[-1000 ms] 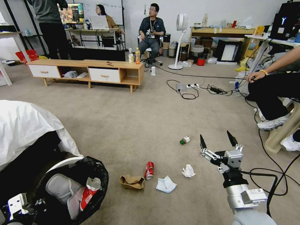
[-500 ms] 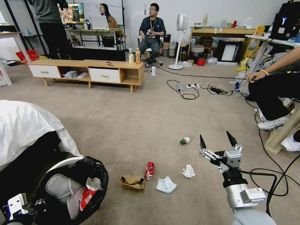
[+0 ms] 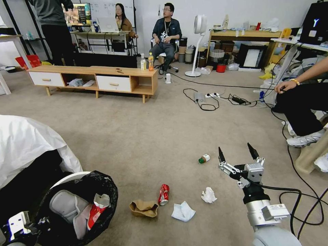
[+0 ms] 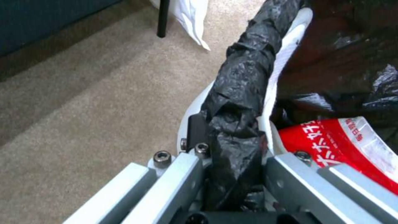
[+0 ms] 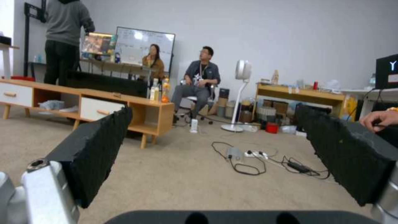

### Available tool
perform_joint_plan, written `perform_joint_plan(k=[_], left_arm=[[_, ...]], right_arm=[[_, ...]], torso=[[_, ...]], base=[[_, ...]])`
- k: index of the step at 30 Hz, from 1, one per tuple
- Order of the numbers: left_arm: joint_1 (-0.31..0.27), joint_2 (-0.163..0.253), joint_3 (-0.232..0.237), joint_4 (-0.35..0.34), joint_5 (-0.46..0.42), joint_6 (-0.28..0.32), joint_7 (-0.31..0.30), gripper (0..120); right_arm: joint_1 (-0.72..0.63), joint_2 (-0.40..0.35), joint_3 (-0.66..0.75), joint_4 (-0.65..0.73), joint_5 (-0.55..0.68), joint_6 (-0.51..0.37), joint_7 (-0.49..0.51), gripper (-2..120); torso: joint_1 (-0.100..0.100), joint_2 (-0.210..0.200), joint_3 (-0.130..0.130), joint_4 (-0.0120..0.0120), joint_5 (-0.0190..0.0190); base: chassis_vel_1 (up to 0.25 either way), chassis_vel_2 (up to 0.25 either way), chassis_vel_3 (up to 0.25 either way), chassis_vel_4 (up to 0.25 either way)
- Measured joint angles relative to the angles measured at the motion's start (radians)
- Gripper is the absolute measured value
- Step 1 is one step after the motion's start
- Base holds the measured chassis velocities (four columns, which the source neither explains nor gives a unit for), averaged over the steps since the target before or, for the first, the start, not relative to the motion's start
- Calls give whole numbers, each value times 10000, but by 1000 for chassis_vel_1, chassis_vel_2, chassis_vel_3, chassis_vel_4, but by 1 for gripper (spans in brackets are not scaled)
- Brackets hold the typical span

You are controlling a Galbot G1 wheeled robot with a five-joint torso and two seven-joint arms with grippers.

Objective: Pick up the trash bin and place the garbage on the floor into it.

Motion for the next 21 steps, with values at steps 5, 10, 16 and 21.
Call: perform_joint_plan(k=[5,10,16,21], left_arm=[[-9,-8,4,27,0,0,-2,1],[-29,-6,4,46,-1,0,-2,1],[-20,-5,-27,50,-3,0,2,1],[4,-1,-77,62,-4,0,5,1]], right_arm=[[30,-7,-15,-27,5,0,5,100],[109,-39,-65,-78,6,-20,6,100],[226,-181,-156,-117,177,-212,-23,100],[601,-718,-473,2,1534,-1535,221,100]], torso=[[-1,0,-1,0,0],[-1,0,-1,1,0],[-1,0,-1,0,0],[0,0,-1,0,1]], base=[[0,0,0,0],[0,0,0,0],[0,0,0,0],[0,0,0,0]])
